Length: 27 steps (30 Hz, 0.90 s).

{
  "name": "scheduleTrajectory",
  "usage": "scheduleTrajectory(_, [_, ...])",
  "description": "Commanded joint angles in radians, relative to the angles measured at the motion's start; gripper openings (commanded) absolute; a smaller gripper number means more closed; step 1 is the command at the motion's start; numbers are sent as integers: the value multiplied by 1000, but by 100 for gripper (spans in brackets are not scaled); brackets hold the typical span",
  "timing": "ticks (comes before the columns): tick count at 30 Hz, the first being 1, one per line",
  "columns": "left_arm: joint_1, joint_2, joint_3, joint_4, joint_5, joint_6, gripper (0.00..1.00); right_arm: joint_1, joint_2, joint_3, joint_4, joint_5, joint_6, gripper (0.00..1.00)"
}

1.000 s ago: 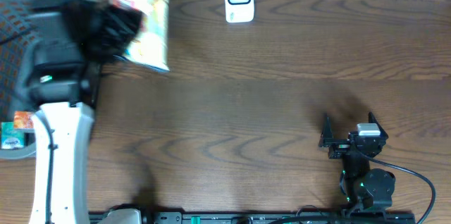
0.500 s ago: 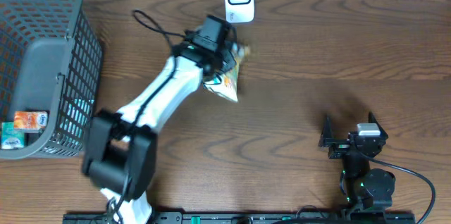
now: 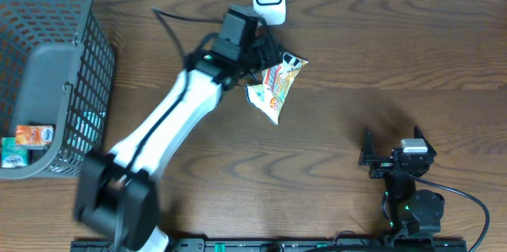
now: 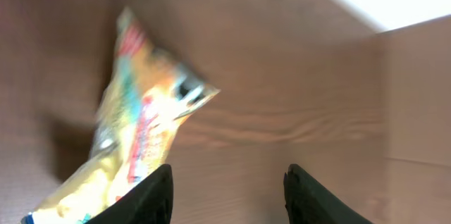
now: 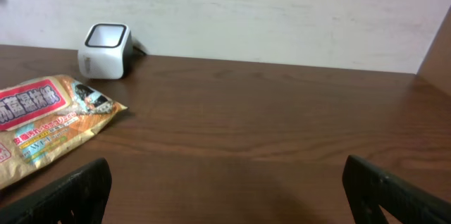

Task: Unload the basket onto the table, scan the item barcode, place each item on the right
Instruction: 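Lift the bag out and drop it on the table near the scanner, then reach the left gripper back into the basket and grasp an orange packet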

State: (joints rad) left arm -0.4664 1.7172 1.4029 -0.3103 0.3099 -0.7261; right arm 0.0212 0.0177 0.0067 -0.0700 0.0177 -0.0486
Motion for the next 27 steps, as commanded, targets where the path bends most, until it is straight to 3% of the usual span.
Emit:
scheduleTrajectory(1, [32, -175, 23, 6, -34, 139, 52, 9, -5, -2, -3, -2, -8, 99])
scheduleTrajectory(9, [174, -548, 23, 6, -370, 363, 64, 9, -5, -1, -3, -2, -8, 99])
scheduleTrajectory(13, [270, -638, 23, 6, -515, 372, 65, 9, -5, -1, -3, -2, -8, 99])
scheduleTrajectory(27, [660, -626, 23, -9, -525, 371, 65, 9, -5, -2, -3, -2, -8, 99])
